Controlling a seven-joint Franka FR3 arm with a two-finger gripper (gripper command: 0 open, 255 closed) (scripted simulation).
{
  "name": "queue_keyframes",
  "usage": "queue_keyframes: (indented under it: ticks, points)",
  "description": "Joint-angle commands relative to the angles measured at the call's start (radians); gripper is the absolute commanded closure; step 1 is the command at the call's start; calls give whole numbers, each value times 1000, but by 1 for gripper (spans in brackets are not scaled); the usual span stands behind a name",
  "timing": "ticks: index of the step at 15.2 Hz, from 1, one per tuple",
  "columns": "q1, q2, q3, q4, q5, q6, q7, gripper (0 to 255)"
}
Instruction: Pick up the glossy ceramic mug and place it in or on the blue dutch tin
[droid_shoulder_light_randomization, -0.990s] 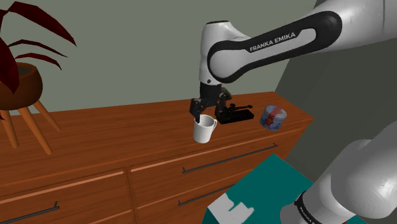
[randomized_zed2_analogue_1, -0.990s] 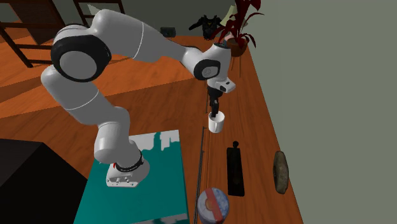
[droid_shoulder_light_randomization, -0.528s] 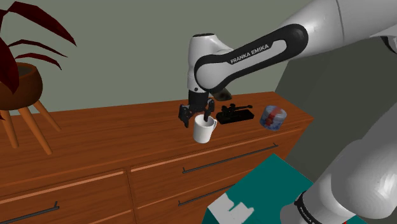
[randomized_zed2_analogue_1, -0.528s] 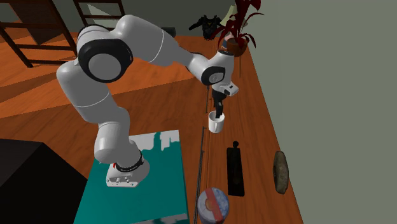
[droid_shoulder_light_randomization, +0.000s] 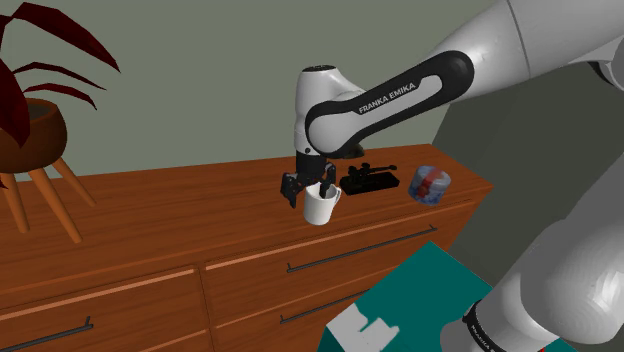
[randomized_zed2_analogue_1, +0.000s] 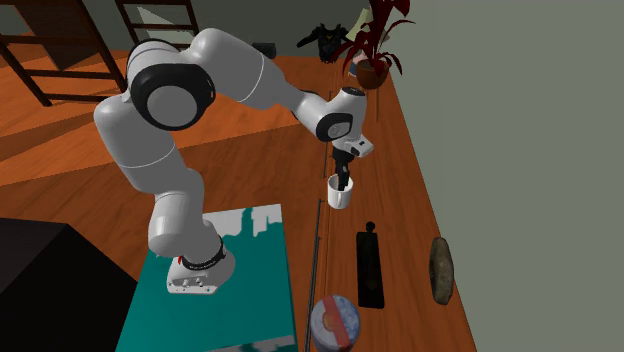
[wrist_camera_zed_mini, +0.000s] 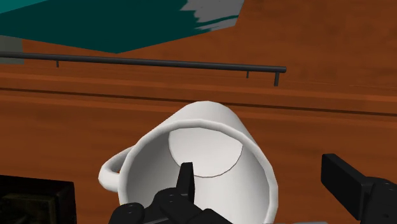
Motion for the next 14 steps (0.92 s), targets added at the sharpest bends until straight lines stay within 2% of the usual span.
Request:
queue_keyframes:
  ticks: [1,3,4,14]
  points:
    - [0,0,0,0,0,1,0,0]
    - [0,0,0,0,0,0,0,0]
    - [0,0,0,0,0,0,0,255]
    - [0,-8,0,5,3,-13,-3,255]
